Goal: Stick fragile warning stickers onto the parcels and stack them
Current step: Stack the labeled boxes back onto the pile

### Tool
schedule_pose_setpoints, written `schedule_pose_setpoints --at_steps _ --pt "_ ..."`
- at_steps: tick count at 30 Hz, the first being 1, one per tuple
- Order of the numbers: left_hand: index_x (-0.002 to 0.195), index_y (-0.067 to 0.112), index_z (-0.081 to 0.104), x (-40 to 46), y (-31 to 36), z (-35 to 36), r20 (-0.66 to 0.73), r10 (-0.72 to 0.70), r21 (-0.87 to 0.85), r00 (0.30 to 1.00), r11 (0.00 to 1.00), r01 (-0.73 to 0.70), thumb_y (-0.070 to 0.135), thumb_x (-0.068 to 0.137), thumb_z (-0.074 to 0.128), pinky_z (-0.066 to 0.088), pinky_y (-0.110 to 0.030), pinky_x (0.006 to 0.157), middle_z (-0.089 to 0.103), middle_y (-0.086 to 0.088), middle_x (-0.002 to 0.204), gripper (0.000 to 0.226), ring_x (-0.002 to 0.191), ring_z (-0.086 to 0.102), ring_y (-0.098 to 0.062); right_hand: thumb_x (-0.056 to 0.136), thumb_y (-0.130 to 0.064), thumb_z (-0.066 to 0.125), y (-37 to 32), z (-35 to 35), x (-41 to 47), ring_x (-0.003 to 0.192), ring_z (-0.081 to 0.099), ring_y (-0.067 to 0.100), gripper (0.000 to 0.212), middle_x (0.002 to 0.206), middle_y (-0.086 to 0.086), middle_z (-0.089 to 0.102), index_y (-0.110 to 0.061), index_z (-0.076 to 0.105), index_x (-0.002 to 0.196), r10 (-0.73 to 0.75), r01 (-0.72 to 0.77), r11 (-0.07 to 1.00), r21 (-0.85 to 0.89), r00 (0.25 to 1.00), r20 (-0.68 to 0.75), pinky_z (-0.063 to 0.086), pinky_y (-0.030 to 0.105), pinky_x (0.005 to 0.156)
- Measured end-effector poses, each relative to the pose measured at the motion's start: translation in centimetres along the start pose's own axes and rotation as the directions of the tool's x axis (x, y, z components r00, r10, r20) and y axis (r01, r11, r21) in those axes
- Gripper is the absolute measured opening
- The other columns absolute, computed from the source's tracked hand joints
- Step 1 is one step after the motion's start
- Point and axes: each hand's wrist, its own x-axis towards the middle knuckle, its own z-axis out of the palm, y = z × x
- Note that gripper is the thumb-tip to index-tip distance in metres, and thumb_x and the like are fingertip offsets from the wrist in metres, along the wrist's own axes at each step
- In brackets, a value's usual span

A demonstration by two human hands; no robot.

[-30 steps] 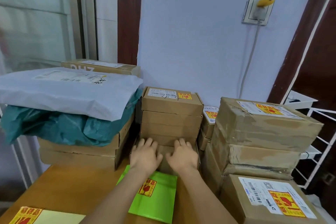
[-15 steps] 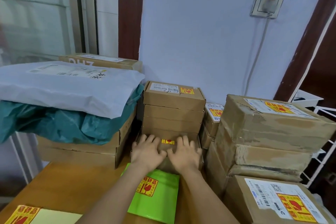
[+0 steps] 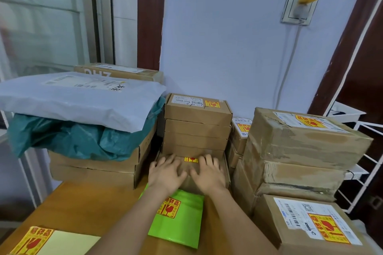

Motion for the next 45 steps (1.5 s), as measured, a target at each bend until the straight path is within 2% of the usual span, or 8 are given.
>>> schedule_pose_setpoints --at_steps 10,18,23,27,31,37,41,45 --pt "0.138 0.030 0.043 -0.5 0.4 0.1 -0.024 -0.021 0.029 0.999 0.999 0.021 0.054 0.092 0.033 0.025 -0.038 0.101 0.031 0.003 0.153 0.053 0.137 0.024 -0.018 0.094 -0.049 0.039 0.9 0.3 -0.3 0.126 0.031 0.023 0.047 0.138 0.000 0.036 -0.018 0.044 0.130 -0.081 0.080 0.997 -0.020 0.995 -0.064 0.031 0.038 0.101" --pt "0.135 0.033 0.044 -0.5 0.4 0.0 -0.036 -0.038 -0.008 0.999 0.999 0.038 0.056 0.090 0.035 0.025 -0.039 0.101 0.032 0.006 0.152 0.051 0.136 0.024 -0.019 0.093 -0.049 0.038 1.2 0.4 -0.3 0.124 0.031 0.025 0.046 0.137 -0.001 0.036 -0.018 0.044 0.128 -0.101 0.098 0.994 -0.037 0.993 -0.068 0.031 0.038 0.101" --pt "0.132 0.036 0.046 0.0 0.7 -0.2 -0.026 -0.053 -0.043 0.998 0.998 0.052 0.057 0.090 0.037 0.025 -0.038 0.101 0.030 0.004 0.153 0.049 0.137 0.022 -0.022 0.080 -0.055 0.025 1.3 0.3 -0.1 0.123 0.032 0.025 0.062 0.136 -0.001 0.037 -0.019 0.043 0.128 -0.084 0.082 0.996 -0.041 0.995 -0.050 0.032 0.038 0.099" --pt "0.131 0.037 0.046 0.1 0.5 0.0 -0.028 -0.051 -0.043 0.998 0.998 0.049 0.057 0.089 0.038 0.026 -0.039 0.101 0.031 0.005 0.153 0.047 0.136 0.022 -0.023 0.091 -0.050 0.037 1.2 0.4 0.0 0.123 0.031 0.026 0.050 0.137 0.001 0.036 -0.018 0.042 0.130 -0.079 0.077 0.996 -0.038 0.995 -0.053 0.030 0.038 0.101" --pt "0.133 0.035 0.046 -0.1 0.2 0.2 -0.035 -0.037 -0.058 0.999 0.998 0.034 0.054 0.090 0.038 0.026 -0.038 0.101 0.030 0.006 0.154 0.047 0.135 0.024 -0.022 0.090 -0.050 0.040 1.0 0.0 0.0 0.126 0.029 0.026 0.054 0.138 0.003 0.035 -0.017 0.042 0.132 -0.025 0.025 0.999 0.047 1.000 -0.008 0.031 0.039 0.101" --pt "0.146 0.027 0.033 -1.5 -0.3 -1.2 0.118 0.036 -0.041 0.992 0.999 -0.031 0.044 0.095 0.040 0.023 -0.036 0.112 0.020 -0.001 0.158 0.054 0.143 0.018 -0.021 0.094 -0.040 0.043 0.1 -1.2 -0.8 0.134 0.025 0.026 0.055 0.143 0.008 0.029 -0.011 0.034 0.140 0.031 -0.041 0.994 0.104 0.995 0.093 0.029 0.041 0.109" --pt "0.133 0.020 0.049 -4.5 -0.5 -2.5 0.025 0.026 -0.061 0.999 0.998 -0.024 0.035 0.093 0.045 0.037 -0.033 0.100 0.050 -0.006 0.138 0.043 0.127 0.043 -0.024 0.095 -0.032 0.046 -0.5 -2.3 -3.2 0.132 0.031 0.031 0.054 0.141 0.013 0.035 -0.006 0.035 0.141 0.015 -0.025 0.995 0.098 0.995 0.101 0.033 0.041 0.108" --pt "0.119 0.012 0.054 -8.0 0.0 -3.6 -0.104 0.075 -0.014 0.992 0.997 -0.077 0.032 0.095 0.042 0.038 -0.032 0.092 0.057 -0.007 0.120 0.033 0.118 0.047 -0.024 0.093 -0.024 0.047 -0.8 -3.3 -6.6 0.119 0.047 0.034 0.036 0.127 0.018 0.050 -0.001 0.055 0.119 -0.010 0.002 0.994 0.105 0.997 0.076 0.041 0.037 0.094"
